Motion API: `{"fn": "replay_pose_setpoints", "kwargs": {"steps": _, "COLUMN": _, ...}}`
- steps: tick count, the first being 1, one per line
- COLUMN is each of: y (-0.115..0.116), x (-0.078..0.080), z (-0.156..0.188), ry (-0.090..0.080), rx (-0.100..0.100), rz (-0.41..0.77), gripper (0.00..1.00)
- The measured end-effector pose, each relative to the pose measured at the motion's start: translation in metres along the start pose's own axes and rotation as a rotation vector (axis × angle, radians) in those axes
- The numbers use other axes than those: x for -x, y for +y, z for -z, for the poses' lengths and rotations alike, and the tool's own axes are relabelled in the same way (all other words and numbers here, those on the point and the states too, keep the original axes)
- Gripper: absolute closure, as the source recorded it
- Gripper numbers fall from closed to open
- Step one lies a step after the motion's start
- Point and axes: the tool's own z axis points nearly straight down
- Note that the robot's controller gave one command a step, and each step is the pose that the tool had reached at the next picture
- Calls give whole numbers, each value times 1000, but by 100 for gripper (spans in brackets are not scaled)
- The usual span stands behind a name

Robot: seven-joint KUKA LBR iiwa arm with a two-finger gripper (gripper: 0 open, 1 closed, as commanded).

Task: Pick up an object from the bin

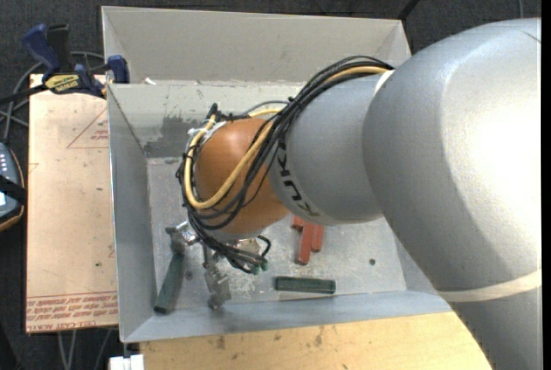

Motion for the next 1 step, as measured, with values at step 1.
{"fn": "replay_pose_setpoints", "kwargs": {"steps": 1, "y": -10, "x": 77, "z": 0, "ry": -1, "rx": -3, "rz": 277, "gripper": 0}}
